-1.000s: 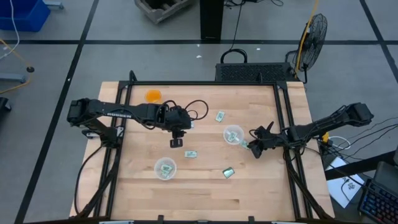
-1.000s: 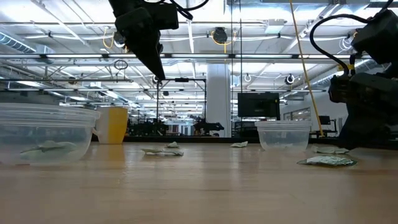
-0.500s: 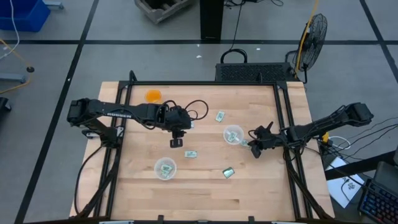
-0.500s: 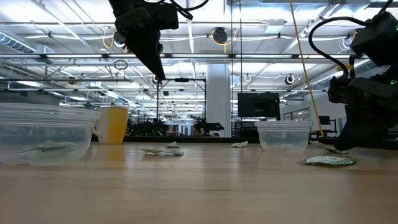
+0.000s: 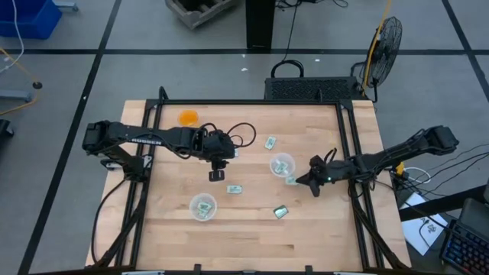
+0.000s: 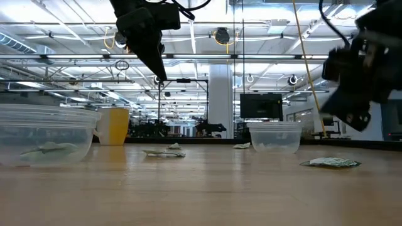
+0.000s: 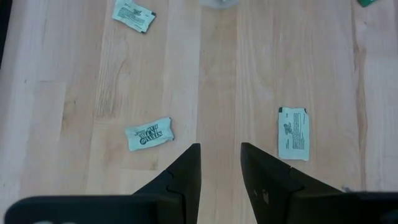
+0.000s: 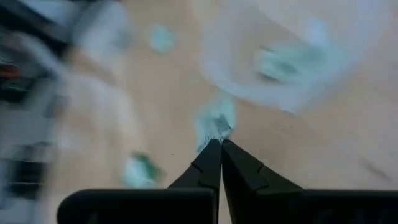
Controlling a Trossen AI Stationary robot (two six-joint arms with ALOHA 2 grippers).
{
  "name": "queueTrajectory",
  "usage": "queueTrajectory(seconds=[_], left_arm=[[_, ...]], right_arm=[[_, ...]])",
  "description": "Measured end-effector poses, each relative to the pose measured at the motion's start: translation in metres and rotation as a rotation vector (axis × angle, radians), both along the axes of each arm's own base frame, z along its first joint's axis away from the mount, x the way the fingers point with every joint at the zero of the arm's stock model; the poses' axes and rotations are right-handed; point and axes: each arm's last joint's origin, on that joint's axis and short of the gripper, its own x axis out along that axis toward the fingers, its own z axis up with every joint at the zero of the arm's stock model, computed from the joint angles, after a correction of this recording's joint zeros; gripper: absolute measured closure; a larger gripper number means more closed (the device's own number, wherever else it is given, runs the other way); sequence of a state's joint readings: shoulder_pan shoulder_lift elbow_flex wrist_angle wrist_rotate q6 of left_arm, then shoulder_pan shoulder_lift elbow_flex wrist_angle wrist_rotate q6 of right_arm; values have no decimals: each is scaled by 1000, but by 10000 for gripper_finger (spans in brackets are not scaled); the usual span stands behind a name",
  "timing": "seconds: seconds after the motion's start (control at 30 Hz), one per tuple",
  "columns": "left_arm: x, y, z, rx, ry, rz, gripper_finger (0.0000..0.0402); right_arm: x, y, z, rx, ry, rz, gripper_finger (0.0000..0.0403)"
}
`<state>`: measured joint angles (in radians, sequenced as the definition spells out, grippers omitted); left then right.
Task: Pick and place Stevia / Truvia into bins
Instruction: Put the stevia packet into the right transparent container
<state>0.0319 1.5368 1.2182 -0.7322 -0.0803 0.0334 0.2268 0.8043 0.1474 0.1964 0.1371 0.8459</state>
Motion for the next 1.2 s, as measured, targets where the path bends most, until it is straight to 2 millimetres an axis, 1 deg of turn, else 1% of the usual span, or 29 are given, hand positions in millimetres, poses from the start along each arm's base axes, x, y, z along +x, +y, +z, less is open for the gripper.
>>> queueTrajectory(seconds=[0.07, 0.17, 0.23, 0.3, 0.4, 0.47, 0.53, 0.63, 0.77, 0.83, 0.9, 1.03, 1.1, 1.2], left_arm=[[0, 0, 0, 0, 0, 0, 282], [0, 0, 0, 0, 0, 0, 282], [0, 0, 0, 2, 0, -3, 282], [0, 0, 0, 7, 0, -12, 282], [0, 0, 0, 9, -2, -15, 282], [0, 0, 0, 7, -2, -12, 282], [0, 0, 0, 7, -2, -12, 282], [0, 0, 0, 8, -2, -13, 282], [0, 0, 0, 8, -3, -12, 282], [0, 0, 0, 6, -3, -10, 282], [0, 0, 0, 6, -4, -9, 282], [1, 0, 0, 5, -5, -8, 282], [0, 0, 0, -1, -6, 3, 282], [0, 0, 0, -5, -7, 11, 282]], right_arm=[[3, 2, 9, 20, -89, 39, 402], [7, 2, 20, -26, -217, 57, 402], [10, -1, 27, -102, -296, -5, 402], [11, -7, 30, -194, -318, -101, 402], [11, -16, 28, -260, -284, -216, 402], [12, -21, 28, -265, -242, -248, 402], [15, -23, 35, -287, -193, -252, 402], [23, -25, 57, -356, -100, -227, 402], [35, -27, 91, -438, 77, -181, 403], [42, -27, 99, -451, 176, -166, 403], [51, -27, 97, -451, 260, -158, 403], [74, -23, 72, -424, 355, -67, 403], [81, -23, 59, -417, 409, -44, 403], [86, -25, 48, -392, 454, -25, 403]])
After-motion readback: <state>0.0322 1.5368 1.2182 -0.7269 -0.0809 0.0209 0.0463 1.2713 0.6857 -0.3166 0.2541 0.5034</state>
